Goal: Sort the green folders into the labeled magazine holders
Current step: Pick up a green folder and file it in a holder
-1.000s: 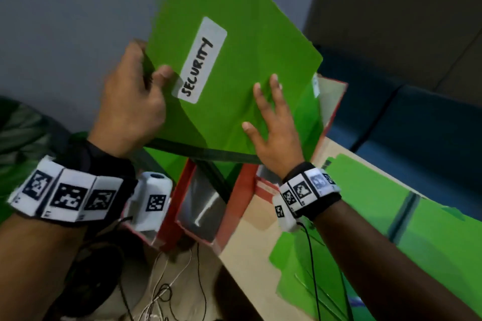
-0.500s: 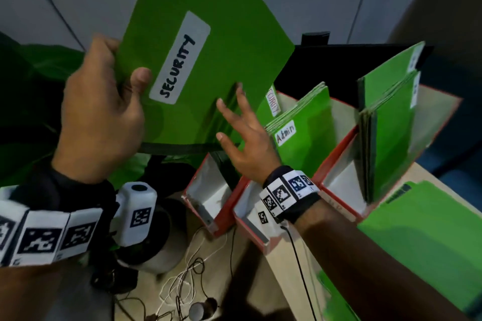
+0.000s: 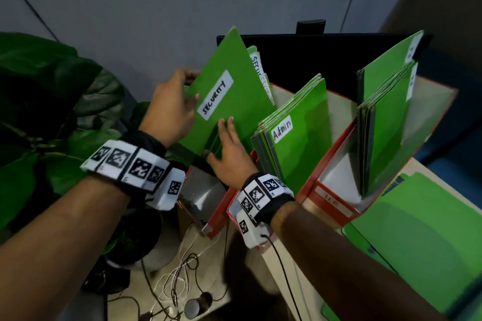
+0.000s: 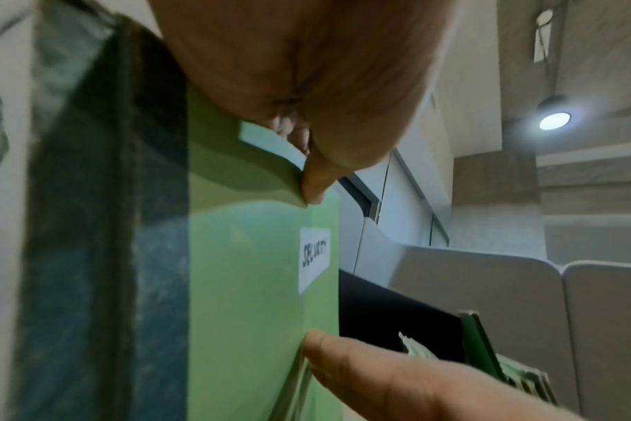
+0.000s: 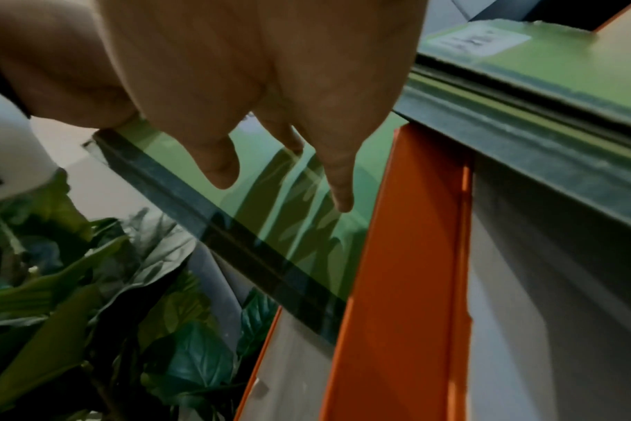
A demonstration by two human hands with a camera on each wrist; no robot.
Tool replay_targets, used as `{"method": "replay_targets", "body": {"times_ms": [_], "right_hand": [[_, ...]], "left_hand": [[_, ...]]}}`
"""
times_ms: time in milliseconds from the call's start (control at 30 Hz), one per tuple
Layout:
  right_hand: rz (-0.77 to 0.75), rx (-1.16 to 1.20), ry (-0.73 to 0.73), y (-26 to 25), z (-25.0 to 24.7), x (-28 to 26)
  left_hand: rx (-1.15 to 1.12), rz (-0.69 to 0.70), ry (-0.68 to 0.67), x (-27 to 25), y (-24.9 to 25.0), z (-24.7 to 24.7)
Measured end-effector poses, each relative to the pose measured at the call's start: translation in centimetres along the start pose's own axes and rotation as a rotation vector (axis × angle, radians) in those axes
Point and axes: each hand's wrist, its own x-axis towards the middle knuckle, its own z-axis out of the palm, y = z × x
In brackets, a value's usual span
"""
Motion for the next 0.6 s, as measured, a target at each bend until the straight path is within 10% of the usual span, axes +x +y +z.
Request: {"method": "replay_targets", "body": {"times_ms": [600], "right_hand": [[0.241,0.158,0.034,0.4,1.6,0.8]], "left_hand": [[-0.063,-0.069,-0.364,2.6,-2.2,8.5]]}}
